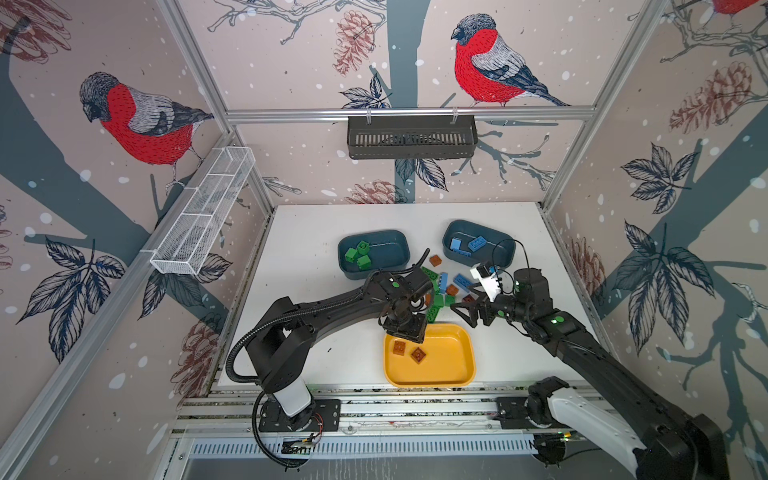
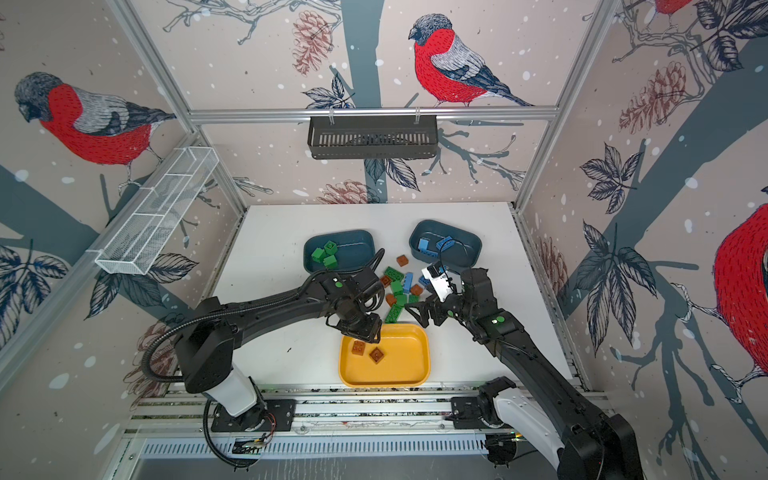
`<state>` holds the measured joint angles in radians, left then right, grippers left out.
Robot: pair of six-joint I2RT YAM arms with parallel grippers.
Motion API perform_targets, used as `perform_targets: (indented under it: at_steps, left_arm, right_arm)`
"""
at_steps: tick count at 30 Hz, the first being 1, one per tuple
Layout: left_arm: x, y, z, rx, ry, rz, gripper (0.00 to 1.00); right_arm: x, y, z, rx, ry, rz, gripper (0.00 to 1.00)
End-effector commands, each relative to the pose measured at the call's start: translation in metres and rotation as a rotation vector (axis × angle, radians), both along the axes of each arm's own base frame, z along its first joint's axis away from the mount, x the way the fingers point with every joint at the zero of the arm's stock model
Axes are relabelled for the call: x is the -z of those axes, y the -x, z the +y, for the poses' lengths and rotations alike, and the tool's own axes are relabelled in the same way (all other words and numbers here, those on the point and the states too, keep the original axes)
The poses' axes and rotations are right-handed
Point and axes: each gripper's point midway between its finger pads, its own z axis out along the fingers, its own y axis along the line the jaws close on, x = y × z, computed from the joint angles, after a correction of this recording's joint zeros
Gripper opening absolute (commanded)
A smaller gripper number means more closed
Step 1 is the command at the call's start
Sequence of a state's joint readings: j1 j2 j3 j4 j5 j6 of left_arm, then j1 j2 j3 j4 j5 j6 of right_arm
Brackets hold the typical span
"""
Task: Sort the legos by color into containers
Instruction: 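Carry the orange brick with the left gripper and drop it into the yellow tray, then return the left gripper to the pile and grasp an orange 2x2 brick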
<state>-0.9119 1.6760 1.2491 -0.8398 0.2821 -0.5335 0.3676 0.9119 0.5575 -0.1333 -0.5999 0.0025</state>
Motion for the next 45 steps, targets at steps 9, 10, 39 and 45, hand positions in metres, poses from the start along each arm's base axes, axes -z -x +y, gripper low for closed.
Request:
perform_targets:
  at_steps: [9, 10, 39, 45]
  left_arm:
    - [-0.032, -0.104, -0.009, -0.111, -0.021, -0.232, 0.64]
    - [-0.03, -0.112, -0.012, -0.101, -0.034, -0.246, 0.64]
    - [0.058, -0.211, -0.033, 0.18, -0.216, -0.45, 0.58]
    - [0.066, -0.212, -0.037, 0.196, -0.205, -0.447, 0.5]
  right_arm:
    - [-0.004, -0.018, -0.014, 0.107, 0.053, -0.033, 0.99]
    - [-0.004, -0.02, -0.015, 0.115, 0.057, -0.035, 0.99]
    - [-0.001, -0.024, -0.04, 0.205, 0.081, -0.027, 0.99]
    - [-0.001, -0.024, -0.04, 0.206, 0.077, -0.025, 0.99]
